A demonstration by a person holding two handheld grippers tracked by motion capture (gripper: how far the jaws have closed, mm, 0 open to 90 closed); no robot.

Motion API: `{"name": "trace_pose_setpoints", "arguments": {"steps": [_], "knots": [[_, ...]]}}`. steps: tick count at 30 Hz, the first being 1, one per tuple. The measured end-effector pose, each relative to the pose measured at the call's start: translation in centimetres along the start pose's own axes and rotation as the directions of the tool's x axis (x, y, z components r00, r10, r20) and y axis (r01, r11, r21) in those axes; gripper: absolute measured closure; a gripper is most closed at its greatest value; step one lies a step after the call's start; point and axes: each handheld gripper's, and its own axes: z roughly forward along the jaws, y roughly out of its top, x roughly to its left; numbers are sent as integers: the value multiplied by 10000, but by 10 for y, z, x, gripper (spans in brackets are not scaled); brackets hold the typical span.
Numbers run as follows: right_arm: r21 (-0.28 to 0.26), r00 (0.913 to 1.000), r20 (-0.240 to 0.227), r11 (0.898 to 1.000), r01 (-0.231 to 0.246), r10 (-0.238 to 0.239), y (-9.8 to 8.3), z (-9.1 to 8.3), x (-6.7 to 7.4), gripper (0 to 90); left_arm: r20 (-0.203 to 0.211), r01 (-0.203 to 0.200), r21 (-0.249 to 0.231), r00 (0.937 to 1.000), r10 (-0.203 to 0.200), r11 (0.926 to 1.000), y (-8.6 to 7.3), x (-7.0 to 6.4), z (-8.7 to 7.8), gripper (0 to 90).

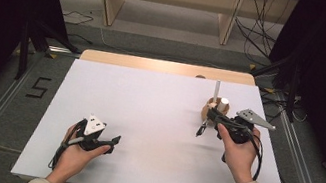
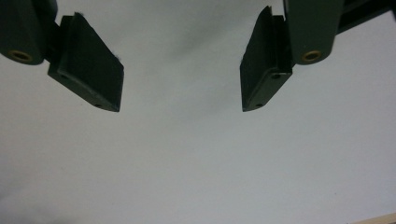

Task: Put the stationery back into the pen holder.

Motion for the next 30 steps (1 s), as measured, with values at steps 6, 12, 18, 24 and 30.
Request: {"name": "trace_pose_setpoints", "arguments": {"steps": [6, 12, 18, 24, 30], "knots": [[-53, 10000, 90, 10000, -19, 19, 1, -1, -4, 802, -1, 12, 13, 10000, -12, 10000, 0, 0, 0, 304], [-88, 9997, 220, 9999, -68, 70, 3, -3, -7, 802, -2, 39, -1, 10000, -39, 10000, 0, 0, 1, 303], [-161, 9993, 358, 9998, -137, 142, 5, -5, -12, 801, -11, 13, 24, 10000, -13, 10000, 0, 0, 1, 302], [-202, 9987, 477, 9996, -172, 181, 7, -7, -16, 801, -31, 30, 34, 10000, -30, 10000, 0, 0, 2, 302], [-247, 9980, 592, 9995, -196, 210, 8, -7, -19, 801, -31, 51, 6, 10000, -51, 10000, 0, 1, 2, 301]]}}
